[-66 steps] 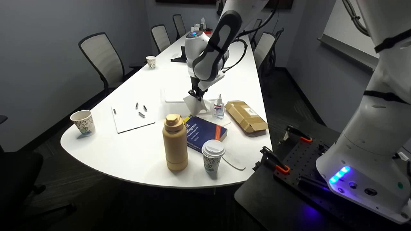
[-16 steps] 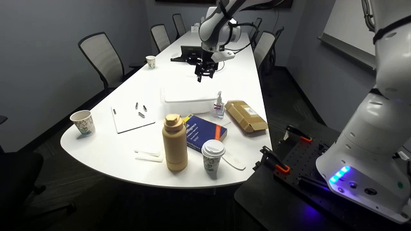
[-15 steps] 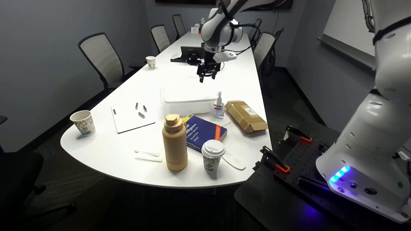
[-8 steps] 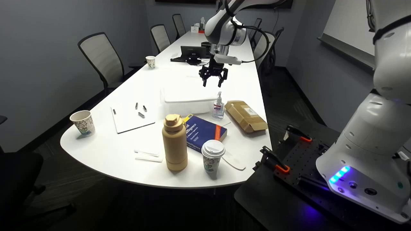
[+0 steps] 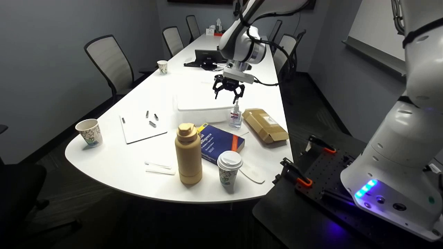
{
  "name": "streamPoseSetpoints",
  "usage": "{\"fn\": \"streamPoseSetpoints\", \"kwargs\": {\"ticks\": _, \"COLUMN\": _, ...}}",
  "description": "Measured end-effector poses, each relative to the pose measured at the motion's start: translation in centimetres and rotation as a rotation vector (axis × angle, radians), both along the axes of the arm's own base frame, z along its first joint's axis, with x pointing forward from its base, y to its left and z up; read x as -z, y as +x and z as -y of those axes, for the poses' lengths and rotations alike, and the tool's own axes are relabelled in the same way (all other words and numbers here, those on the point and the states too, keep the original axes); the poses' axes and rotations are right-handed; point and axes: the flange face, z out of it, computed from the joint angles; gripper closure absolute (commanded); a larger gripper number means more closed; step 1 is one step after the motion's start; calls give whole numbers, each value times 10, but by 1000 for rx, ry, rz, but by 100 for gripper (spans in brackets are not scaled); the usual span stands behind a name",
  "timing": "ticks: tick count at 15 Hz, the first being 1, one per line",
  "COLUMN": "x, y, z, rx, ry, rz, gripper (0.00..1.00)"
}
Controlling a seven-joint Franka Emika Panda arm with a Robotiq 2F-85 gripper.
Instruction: Press the spray bottle, wipe it with the tissue then move it to the right
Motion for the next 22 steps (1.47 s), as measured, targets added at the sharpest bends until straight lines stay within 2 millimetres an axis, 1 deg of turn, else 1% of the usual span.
{"fn": "streamPoseSetpoints", "kwargs": {"ticks": 4, "x": -4, "y": -10, "z": 5, "rx": 205, "ry": -28, "rz": 8, "gripper": 0}}
{"fn": "streamPoseSetpoints", "kwargs": {"ticks": 7, "x": -11, "y": -15, "z": 3, "rx": 295, "ry": -25, "rz": -18, "gripper": 0}}
{"fn": "streamPoseSetpoints", "kwargs": {"ticks": 11, "x": -17, "y": -18, "z": -1, "rx": 346, "ry": 4, "rz": -78, "gripper": 0}}
{"fn": "streamPoseSetpoints", "kwargs": {"ticks": 13, "x": -18, "y": -20, "z": 4, "rx": 382, "ry": -7, "rz": -104, "gripper": 0}}
{"fn": "streamPoseSetpoints", "kwargs": {"ticks": 17, "x": -19, "y": -23, "z": 21, "rx": 432, "ry": -54, "rz": -125, "gripper": 0}}
{"fn": "streamPoseSetpoints", "kwargs": {"ticks": 19, "x": -18, "y": -25, "z": 24, "rx": 435, "ry": -63, "rz": -134, "gripper": 0}}
{"fn": "streamPoseSetpoints", "kwargs": {"ticks": 22, "x": -13, "y": -27, "z": 24, "rx": 424, "ry": -74, "rz": -158, "gripper": 0}}
